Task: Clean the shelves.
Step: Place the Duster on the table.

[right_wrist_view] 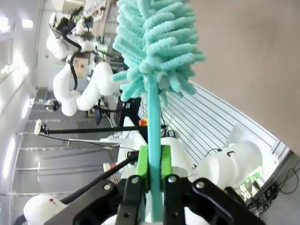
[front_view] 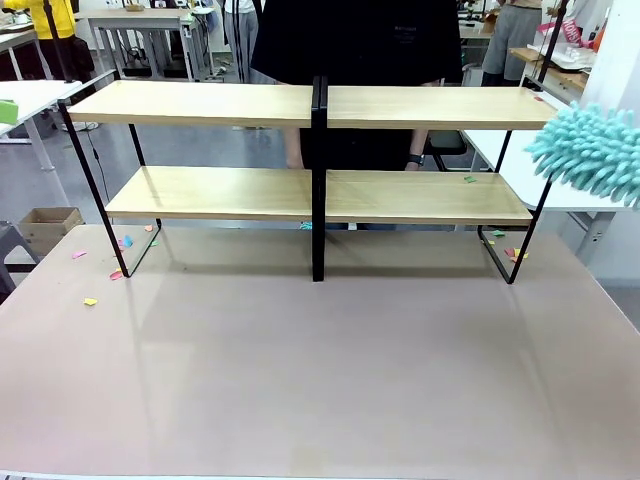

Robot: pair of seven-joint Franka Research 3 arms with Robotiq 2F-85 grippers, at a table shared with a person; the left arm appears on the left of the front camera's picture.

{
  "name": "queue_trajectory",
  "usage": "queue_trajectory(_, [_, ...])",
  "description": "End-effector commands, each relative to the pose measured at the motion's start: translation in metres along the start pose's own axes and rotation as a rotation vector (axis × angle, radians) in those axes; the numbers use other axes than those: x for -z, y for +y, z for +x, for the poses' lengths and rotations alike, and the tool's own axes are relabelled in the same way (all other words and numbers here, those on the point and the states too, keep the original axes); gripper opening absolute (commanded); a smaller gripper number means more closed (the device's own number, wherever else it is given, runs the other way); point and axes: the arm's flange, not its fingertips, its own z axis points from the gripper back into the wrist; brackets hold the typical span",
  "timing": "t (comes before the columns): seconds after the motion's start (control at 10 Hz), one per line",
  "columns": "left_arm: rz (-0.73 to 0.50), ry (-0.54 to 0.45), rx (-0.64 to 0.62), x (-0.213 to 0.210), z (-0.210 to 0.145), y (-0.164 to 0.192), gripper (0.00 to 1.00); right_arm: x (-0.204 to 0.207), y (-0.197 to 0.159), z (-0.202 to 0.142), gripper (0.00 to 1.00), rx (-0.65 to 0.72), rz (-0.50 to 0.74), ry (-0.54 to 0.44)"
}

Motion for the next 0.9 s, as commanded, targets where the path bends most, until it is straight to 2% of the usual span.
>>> queue_trajectory(0.0, [-0.209, 0.118, -0.230, 0.052, -0.022, -0.016, 1.00, 0.049, -0.010, 0.024, 0.12, -0.065, -0.034, 0.212])
queue_trajectory(0.3, [-0.402, 0.441, -0.480, 0.127, -0.113, -0.041, 1.00, 0.140, -0.015, 0.052, 0.12, -0.091, -0.152, 0.339])
queue_trajectory(0.4, [-0.397, 0.502, -0.540, 0.145, -0.131, -0.045, 1.00, 0.160, -0.012, 0.054, 0.12, -0.118, -0.163, 0.404])
queue_trajectory(0.6, [-0.486, 0.525, -0.740, 0.165, -0.149, -0.040, 1.00, 0.175, -0.016, 0.057, 0.12, -0.120, -0.215, 0.476])
queue_trajectory(0.7, [-0.454, 0.474, -0.818, 0.170, -0.151, -0.032, 1.00, 0.177, -0.021, 0.061, 0.12, -0.105, -0.290, 0.502])
queue_trajectory(0.8, [-0.349, 0.475, -0.782, 0.171, -0.149, -0.024, 1.00, 0.177, -0.022, 0.068, 0.12, -0.104, -0.291, 0.509])
